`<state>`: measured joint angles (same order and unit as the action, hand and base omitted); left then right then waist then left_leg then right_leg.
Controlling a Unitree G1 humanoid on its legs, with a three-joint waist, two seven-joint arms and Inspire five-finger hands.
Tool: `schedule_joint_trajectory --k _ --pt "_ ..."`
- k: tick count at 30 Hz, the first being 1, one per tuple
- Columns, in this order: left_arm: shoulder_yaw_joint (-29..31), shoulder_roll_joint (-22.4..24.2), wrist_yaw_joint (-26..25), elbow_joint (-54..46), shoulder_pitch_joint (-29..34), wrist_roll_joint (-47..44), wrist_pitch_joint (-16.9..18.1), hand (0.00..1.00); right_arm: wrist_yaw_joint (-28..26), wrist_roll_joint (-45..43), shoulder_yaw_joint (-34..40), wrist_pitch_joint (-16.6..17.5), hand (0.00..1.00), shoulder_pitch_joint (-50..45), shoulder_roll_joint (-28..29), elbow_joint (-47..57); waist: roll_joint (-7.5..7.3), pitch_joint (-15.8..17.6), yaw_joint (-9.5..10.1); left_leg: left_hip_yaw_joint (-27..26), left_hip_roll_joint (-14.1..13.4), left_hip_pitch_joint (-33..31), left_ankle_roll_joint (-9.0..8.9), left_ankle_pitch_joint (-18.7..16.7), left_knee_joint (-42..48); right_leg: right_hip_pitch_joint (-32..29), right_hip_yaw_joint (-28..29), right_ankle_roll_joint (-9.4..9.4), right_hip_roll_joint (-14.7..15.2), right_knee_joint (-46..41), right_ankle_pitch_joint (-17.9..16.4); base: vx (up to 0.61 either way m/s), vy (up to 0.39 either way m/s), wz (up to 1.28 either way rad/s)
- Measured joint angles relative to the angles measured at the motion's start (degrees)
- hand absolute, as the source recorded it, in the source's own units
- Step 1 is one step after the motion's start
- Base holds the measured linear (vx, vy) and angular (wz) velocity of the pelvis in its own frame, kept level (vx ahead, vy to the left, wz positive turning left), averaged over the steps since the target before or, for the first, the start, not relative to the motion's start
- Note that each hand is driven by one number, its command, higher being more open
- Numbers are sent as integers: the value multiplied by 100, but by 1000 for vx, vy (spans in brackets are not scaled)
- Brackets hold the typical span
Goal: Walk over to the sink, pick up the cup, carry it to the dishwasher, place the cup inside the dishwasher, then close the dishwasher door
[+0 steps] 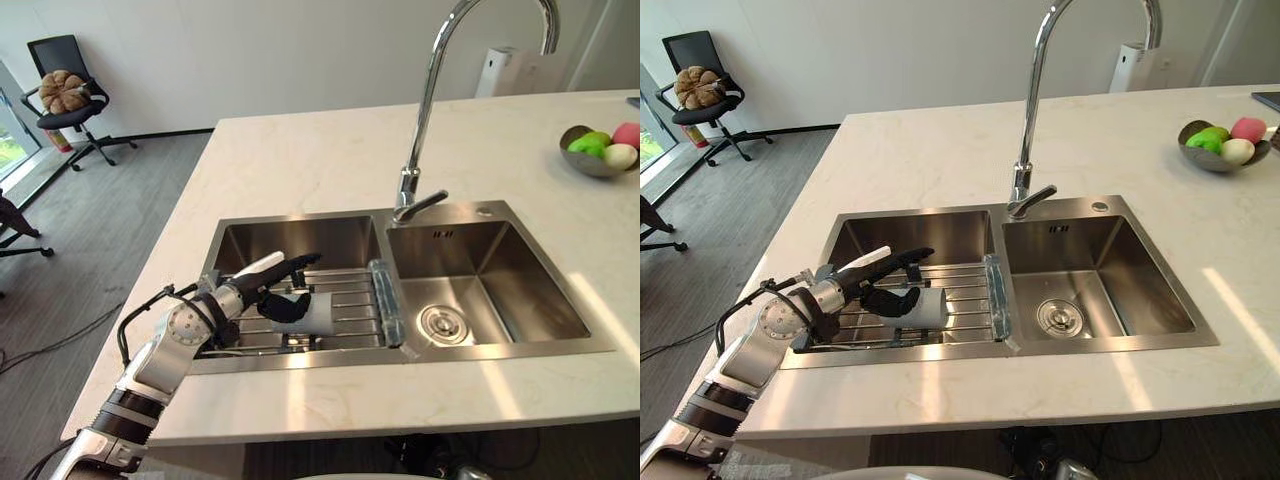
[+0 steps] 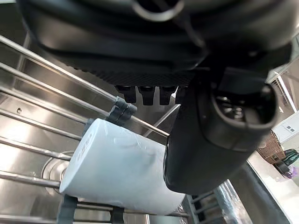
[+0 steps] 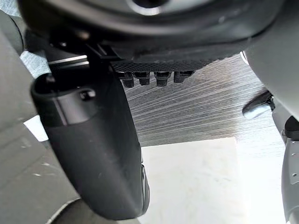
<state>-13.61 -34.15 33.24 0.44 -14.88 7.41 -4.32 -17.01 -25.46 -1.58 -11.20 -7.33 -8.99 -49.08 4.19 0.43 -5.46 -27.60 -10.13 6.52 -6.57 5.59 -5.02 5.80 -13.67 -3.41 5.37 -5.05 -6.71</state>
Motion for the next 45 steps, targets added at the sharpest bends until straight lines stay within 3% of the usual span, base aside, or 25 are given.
schedule_joint_trajectory --k 7,26,37,45 --pt "0 -120 419 -24 -574 -486 -316 100 11 -34 -3 -90 100 41 -13 -2 19 -12 -22 11 15 -83 55 54 -26 -47 78 1 -32 170 205 -32 2 -5" --pt "-2 -179 1346 -24 -828 -714 -756 100 -67 -40 4 -221 100 166 -83 -141 73 -19 -8 77 23 -255 156 192 -36 -119 75 2 -28 376 493 -14 2 0" --pt "-60 -179 1364 -21 -852 -45 -569 100 -65 -208 2 -208 100 222 -107 -273 76 -21 -3 78 26 -308 179 220 -38 -152 78 10 -28 412 553 0 0 0" --pt "-292 -102 1158 67 -850 824 1 100 -64 -250 1 -201 100 239 -110 -311 72 -25 -2 57 27 -350 192 238 -39 -161 95 8 -30 464 617 0 0 0"
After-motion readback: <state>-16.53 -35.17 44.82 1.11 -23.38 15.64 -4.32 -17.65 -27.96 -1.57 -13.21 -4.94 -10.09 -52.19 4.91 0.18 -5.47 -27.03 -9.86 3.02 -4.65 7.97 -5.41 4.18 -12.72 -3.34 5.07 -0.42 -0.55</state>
